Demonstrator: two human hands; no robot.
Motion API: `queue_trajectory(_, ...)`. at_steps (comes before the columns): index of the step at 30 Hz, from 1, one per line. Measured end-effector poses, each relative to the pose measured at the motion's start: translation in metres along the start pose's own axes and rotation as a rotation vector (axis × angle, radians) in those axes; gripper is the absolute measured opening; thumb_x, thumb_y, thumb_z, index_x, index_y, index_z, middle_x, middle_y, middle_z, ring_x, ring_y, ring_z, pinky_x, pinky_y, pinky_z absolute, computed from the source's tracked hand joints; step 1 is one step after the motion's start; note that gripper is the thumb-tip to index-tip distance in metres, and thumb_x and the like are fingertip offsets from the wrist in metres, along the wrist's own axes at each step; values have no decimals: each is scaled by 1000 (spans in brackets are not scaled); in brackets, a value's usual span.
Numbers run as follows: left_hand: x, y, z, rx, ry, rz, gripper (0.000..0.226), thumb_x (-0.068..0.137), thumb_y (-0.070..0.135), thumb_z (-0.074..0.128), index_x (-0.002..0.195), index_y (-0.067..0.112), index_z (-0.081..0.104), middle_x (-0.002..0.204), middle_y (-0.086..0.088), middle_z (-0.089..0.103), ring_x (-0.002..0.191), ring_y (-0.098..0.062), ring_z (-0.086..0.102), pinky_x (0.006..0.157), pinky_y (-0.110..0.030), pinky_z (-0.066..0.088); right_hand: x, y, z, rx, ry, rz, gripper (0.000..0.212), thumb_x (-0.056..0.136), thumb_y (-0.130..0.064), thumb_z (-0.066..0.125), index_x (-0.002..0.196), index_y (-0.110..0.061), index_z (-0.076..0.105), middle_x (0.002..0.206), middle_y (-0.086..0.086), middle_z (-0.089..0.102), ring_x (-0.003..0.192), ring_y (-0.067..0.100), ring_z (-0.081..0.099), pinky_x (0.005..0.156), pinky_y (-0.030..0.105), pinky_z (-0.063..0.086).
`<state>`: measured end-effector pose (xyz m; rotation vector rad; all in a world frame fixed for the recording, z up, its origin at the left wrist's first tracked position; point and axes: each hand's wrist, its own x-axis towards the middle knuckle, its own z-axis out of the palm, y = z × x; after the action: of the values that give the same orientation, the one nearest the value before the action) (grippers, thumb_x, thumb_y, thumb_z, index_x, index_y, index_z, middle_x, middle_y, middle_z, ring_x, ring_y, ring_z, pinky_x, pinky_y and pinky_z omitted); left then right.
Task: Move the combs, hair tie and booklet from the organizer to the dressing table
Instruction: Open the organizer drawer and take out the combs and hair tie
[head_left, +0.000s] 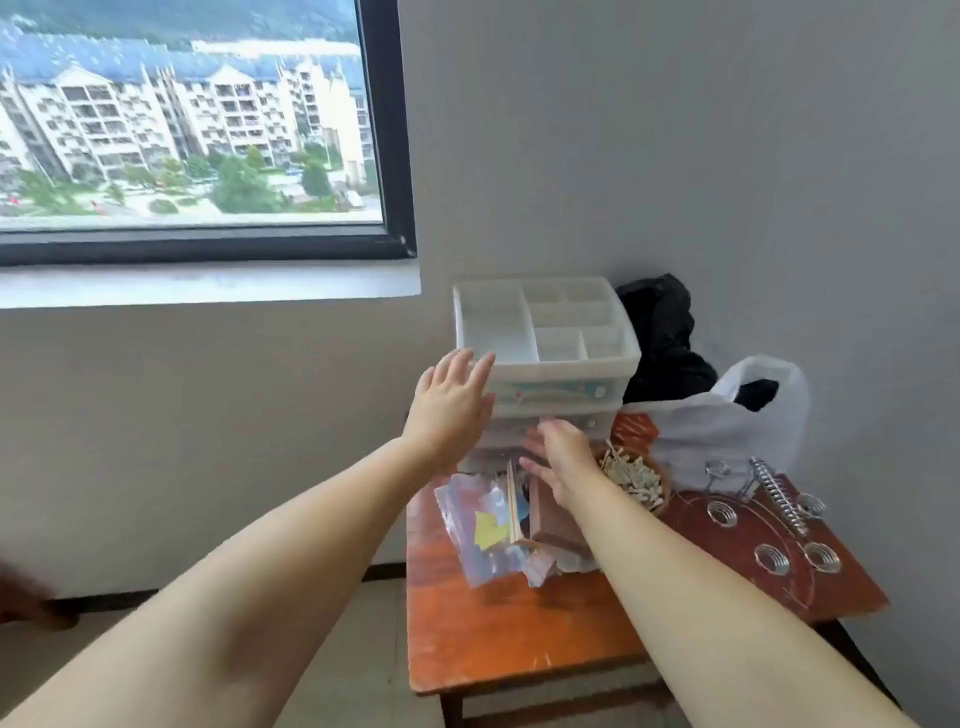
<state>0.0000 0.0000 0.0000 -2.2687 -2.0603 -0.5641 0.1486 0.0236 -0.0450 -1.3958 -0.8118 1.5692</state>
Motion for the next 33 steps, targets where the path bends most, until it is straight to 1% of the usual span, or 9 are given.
queue_trajectory(4,37,-19,8,27,37,117,28,92,16,42,117,11,55,124,-8,55,127,-29,33,98,-40,32,27,-11,16,319,95,97,21,90,-14,45,107,-15,57,94,5,62,82,18,60,58,32,49)
queue_trajectory(8,47,-22,18,-57,99,153,22,90,10,46,106,10,62,109,-9,62,115,-32,44,94,-39,31,31,-21,17,489,96,159,17,90,-12,43,83,-9,58,75,5,62,63,15,59,52,26,44)
queue_trajectory(11,48,-27,19,-117,104,175,21,92,12,46,104,11,64,107,-8,64,113,-32,46,92,-41,33,25,-17,16,531,80,174,17,89,-7,41,82,-10,56,71,3,59,49,10,58,46,22,42)
queue_trajectory(15,52,-28,13,-125,41,175,24,92,11,45,107,13,64,110,-6,63,113,-29,43,90,-40,35,1,-2,11,492,104,191,18,88,-3,39,84,-11,55,74,3,60,63,13,57,55,26,41)
queue_trajectory(18,50,-23,11,-90,-14,139,29,90,7,47,116,14,59,121,-7,59,121,-28,39,98,-40,35,-20,7,4,447,108,189,20,90,-5,39,84,-9,58,79,4,62,69,14,58,57,25,42)
queue_trajectory(23,9,-5,16,-104,45,33,49,89,4,46,137,12,38,149,-15,34,142,-32,18,117,-45,15,-52,20,-13,432,73,215,23,90,-4,39,82,-7,60,76,6,63,66,14,57,53,25,43)
queue_trajectory(26,-28,6,17,-164,96,-41,36,93,16,44,129,12,47,139,-14,45,134,-35,30,113,-47,25,-64,25,-23,421,52,250,21,90,-5,39,101,-5,57,84,7,63,68,14,58,52,25,43)
queue_trajectory(29,-60,12,21,-106,59,12,28,90,31,53,109,13,63,118,-10,61,120,-33,45,103,-47,36,-70,24,-31,409,4,255,25,92,-7,38,109,-5,56,96,8,64,73,15,61,56,26,45)
queue_trajectory(33,-75,16,26,10,18,41,20,89,29,56,99,17,69,114,-5,65,123,-29,45,109,-46,27,-73,18,-42,269,-66,237,26,95,-10,37,113,-6,55,103,7,63,77,18,62,63,28,49)
